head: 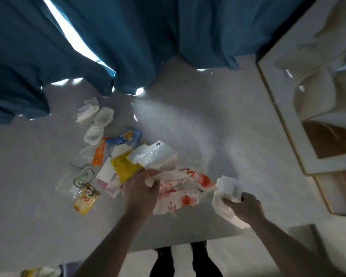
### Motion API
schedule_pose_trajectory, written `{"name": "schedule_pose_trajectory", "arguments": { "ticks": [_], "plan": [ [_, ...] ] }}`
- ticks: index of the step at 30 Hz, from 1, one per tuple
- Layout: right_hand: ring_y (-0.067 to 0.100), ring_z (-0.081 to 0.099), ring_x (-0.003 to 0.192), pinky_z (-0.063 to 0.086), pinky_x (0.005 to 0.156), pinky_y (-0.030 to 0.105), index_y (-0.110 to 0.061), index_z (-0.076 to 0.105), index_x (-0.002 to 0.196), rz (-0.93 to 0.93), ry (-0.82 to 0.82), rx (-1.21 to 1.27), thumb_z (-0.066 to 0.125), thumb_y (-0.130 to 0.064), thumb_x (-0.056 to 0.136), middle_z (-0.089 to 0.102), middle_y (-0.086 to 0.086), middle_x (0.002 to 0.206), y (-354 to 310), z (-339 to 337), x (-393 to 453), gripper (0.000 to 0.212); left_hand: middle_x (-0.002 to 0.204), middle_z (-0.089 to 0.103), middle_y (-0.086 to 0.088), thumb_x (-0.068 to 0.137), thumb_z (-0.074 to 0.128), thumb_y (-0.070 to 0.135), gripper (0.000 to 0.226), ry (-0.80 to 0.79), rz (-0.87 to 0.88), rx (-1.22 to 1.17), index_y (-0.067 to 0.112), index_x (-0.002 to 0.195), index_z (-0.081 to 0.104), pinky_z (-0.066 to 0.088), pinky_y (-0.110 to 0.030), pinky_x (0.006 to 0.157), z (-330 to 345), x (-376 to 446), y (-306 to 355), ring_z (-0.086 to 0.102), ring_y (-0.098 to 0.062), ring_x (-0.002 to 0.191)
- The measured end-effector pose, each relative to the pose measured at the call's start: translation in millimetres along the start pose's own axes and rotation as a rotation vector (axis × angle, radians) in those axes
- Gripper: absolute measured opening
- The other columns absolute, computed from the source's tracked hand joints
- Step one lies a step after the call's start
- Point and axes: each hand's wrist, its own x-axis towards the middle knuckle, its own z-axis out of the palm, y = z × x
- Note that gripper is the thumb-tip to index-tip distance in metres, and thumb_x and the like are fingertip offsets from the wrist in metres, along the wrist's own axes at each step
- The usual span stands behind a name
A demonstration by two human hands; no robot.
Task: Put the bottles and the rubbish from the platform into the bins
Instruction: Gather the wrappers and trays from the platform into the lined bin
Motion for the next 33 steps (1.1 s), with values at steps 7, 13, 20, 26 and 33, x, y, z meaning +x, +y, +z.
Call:
{"name": "schedule_pose_trajectory", "arguments": {
  "ticks": [7,13,20,26,33],
  "plan": [
    [0.019,0.065,0.079,0.050,0.066,0.031,-0.015,0.071,0.094,-0.005,-0.007,0.286,0.077,-0.064,0.074,0.072,0.001,0.087,26,-89,-115,0.054,0.095,0.073,0.003,0.077,0.078,0.012,0.020,-0.012,-0.148,0.017,0.026,0.091,0.078,0.055,-0.034,0.075,-104,-98,55,0.070,-0.026,0.085],
    [0.015,0.069,0.084,0.059,0.075,0.037,-0.023,0.073,0.091,-0.211,-0.068,0.453,0.084,-0.043,0.077,0.075,-0.004,0.090,11,-140,-193,0.027,0.098,0.073,0.006,0.079,0.077,0.016,0.020,0.058,-0.225,-0.037,0.028,0.095,0.077,0.055,-0.032,0.076,-162,-176,82,0.068,-0.021,0.087],
    [0.015,0.072,0.081,0.058,0.073,0.038,-0.021,0.078,0.084,-0.461,-0.110,0.393,0.084,-0.041,0.079,0.077,-0.006,0.079,-30,-157,-240,0.021,0.095,0.075,0.000,0.077,0.086,0.023,0.021,0.194,-0.326,-0.050,0.025,0.097,0.080,0.050,-0.033,0.074,-216,-242,51,0.070,-0.027,0.085],
    [0.006,0.070,0.081,0.052,0.062,0.023,-0.027,0.076,0.089,-0.646,-0.197,0.379,0.082,-0.030,0.083,0.076,-0.013,0.083,-76,-134,-297,0.009,0.091,0.075,0.004,0.075,0.087,0.028,0.018,0.387,-0.472,-0.087,0.030,0.090,0.077,0.049,-0.030,0.071,-257,-309,1,0.070,-0.023,0.080],
    [0.001,0.071,0.081,0.051,0.063,0.021,-0.027,0.078,0.095,-0.836,-0.309,0.274,0.081,-0.034,0.083,0.077,-0.016,0.086,-122,-66,-381,0.015,0.068,0.072,0.008,0.080,0.080,0.044,0.022,0.584,-0.764,-0.364,0.027,0.093,0.073,0.056,-0.032,0.064,-287,-427,-69,0.068,-0.007,0.061]
  ]
}}
